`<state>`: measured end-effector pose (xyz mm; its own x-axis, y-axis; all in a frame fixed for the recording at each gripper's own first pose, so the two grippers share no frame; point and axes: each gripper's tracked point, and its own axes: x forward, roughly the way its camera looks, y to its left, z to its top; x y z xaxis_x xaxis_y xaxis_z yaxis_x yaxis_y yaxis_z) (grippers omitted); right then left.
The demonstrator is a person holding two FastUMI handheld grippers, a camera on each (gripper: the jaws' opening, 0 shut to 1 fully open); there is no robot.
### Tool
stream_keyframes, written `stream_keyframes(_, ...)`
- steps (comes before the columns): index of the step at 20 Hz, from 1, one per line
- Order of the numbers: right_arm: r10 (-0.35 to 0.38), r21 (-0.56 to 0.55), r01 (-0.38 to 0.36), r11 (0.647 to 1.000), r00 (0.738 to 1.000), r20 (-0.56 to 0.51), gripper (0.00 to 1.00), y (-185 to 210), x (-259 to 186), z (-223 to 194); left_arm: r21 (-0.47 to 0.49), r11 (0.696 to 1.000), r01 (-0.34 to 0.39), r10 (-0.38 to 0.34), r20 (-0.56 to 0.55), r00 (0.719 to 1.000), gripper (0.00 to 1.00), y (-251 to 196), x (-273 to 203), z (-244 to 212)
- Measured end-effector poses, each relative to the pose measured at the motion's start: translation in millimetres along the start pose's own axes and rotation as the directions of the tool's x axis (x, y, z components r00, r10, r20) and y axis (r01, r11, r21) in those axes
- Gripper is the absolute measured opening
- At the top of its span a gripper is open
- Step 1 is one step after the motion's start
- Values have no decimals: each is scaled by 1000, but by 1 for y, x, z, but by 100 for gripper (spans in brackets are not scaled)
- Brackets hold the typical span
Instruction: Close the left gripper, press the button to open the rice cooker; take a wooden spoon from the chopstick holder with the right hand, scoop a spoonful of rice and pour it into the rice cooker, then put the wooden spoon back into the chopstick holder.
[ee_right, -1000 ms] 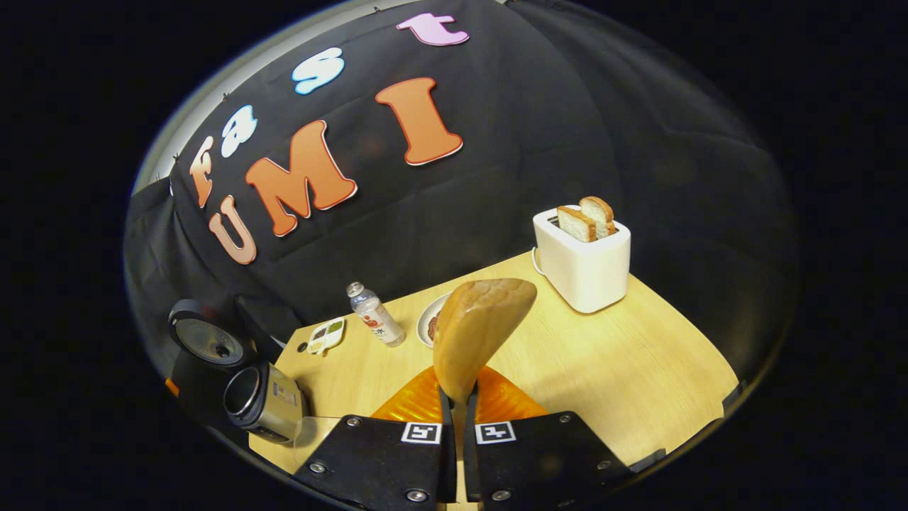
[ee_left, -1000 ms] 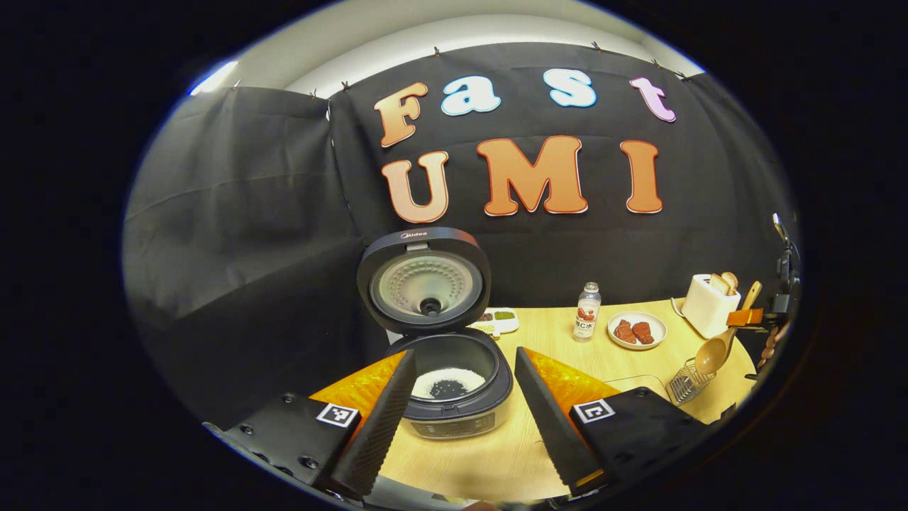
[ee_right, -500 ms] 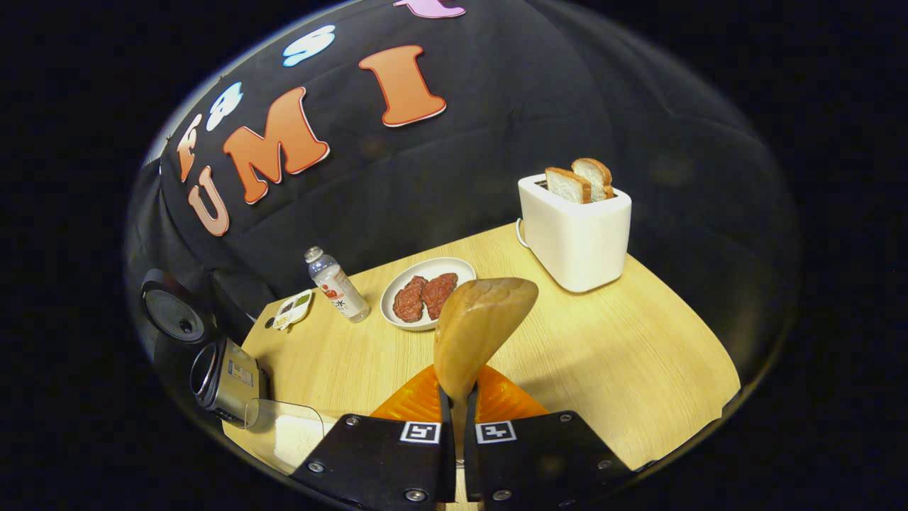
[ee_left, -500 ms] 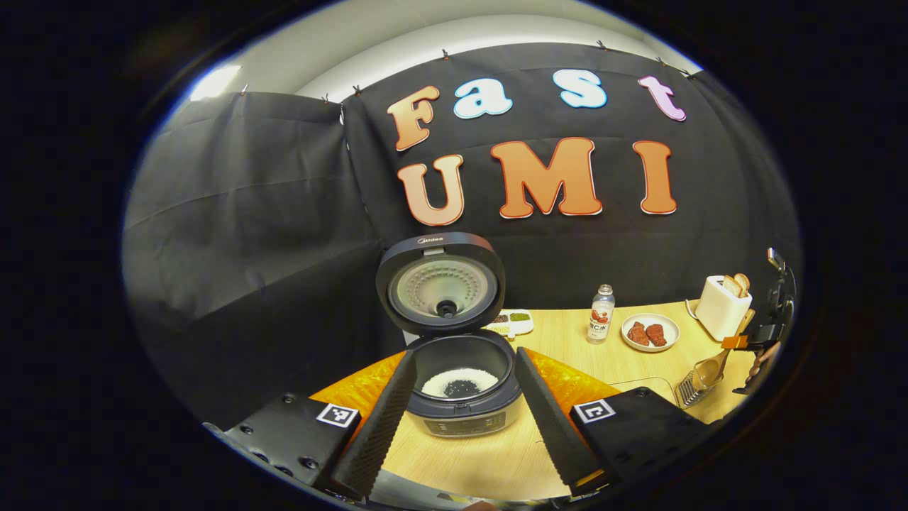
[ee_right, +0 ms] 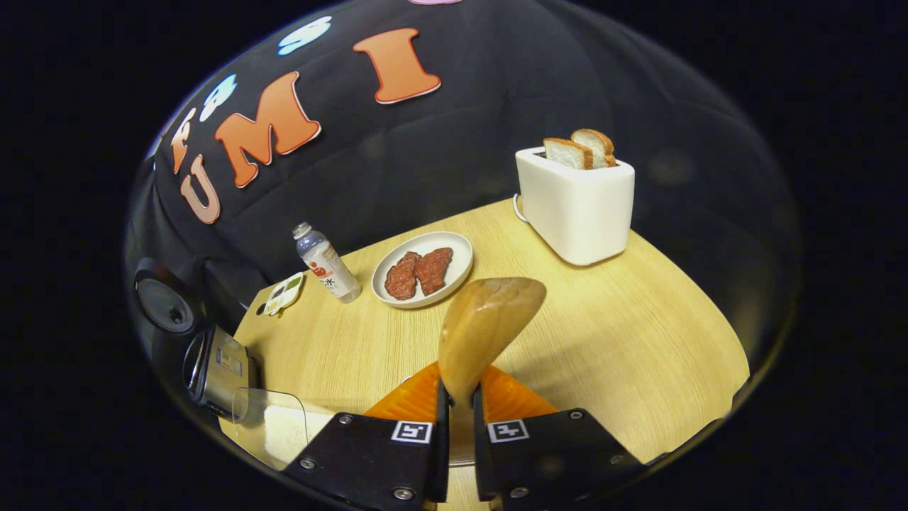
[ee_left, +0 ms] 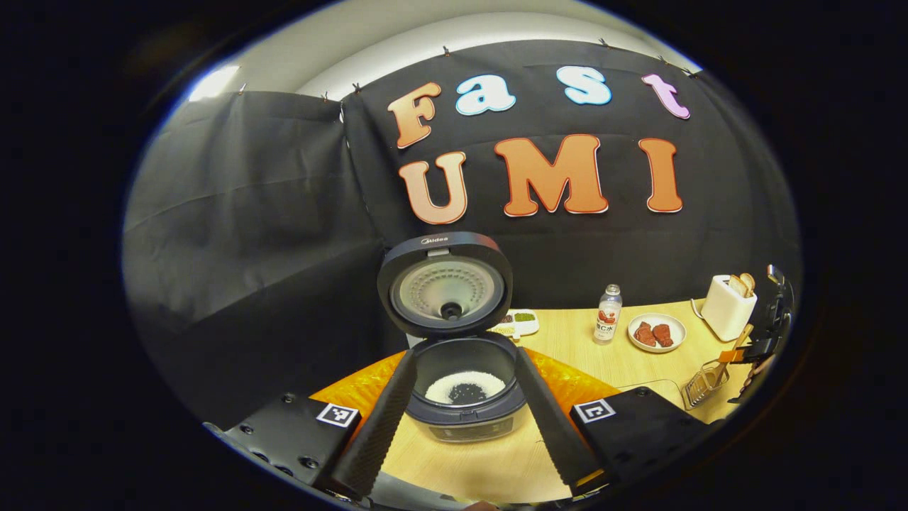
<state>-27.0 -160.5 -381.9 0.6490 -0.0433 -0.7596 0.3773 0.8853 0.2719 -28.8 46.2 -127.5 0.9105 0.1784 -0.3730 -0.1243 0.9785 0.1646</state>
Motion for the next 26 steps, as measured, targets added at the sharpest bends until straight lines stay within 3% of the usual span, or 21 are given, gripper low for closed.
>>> stream_keyframes(2,-9,48,10,999,1000,-15,20,-5,-3,6,-7,1000,5,-4,27,1000,100,2,10,14)
stream_keyframes(3,-11,66,12,998,1000,-6,24,-7,-7,12,-14,1000,-1,1,44,999,95,5,17,24)
stream_keyframes(5,-10,86,7,996,1000,29,48,-8,-18,29,-26,999,-20,22,83,996,95,16,30,45)
stream_keyframes(6,-11,88,7,996,999,47,41,-6,-24,37,-38,999,-33,37,96,995,94,22,38,54)
stream_keyframes(7,-13,81,8,997,998,61,57,-4,-29,44,-56,997,-45,51,111,992,100,29,47,65)
stream_keyframes(8,-17,65,11,998,997,81,69,-2,-36,53,-80,995,-60,70,121,990,94,37,56,75)
stream_keyframes(10,-9,23,6,1000,992,129,81,9,-51,72,-144,986,-82,101,129,986,95,54,77,96)
stream_keyframes(12,3,-24,1,1000,985,175,86,21,-68,92,-217,973,-80,112,139,984,95,68,98,120)
stream_keyframes(13,8,-46,1,999,981,194,87,29,-75,101,-241,968,-74,113,156,981,83,74,108,133)
stream_keyframes(16,32,-92,-8,996,967,253,90,52,-97,133,-273,962,-23,66,147,987,82,81,152,147)
stream_keyframes(17,44,-111,-14,994,960,276,90,61,-104,139,-300,953,-34,78,134,988,90,90,165,147)
stream_keyframes(18,57,-130,-19,991,954,295,90,69,-110,143,-328,944,-24,69,128,989,90,95,181,153)
stream_keyframes(19,67,-153,-20,988,948,311,90,77,-116,146,-342,940,4,41,125,991,84,91,193,157)
stream_keyframes(20,72,-176,-16,984,945,318,90,81,-121,147,-340,940,19,15,98,995,96,86,206,157)
stream_keyframes(21,77,-196,-14,981,944,322,90,87,-124,147,-327,945,24,-4,61,998,94,79,217,150)
stream_keyframes(23,88,-221,-15,975,943,321,90,97,-128,146,-285,958,-20,1,-67,998,92,67,238,122)
stream_keyframes(25,91,-230,-18,973,947,308,90,102,-129,141,-292,952,-87,37,-172,984,94,60,244,94)
stream_keyframes(26,95,-229,-26,973,950,296,90,105,-129,139,-280,952,-123,83,-152,985,93,69,247,98)
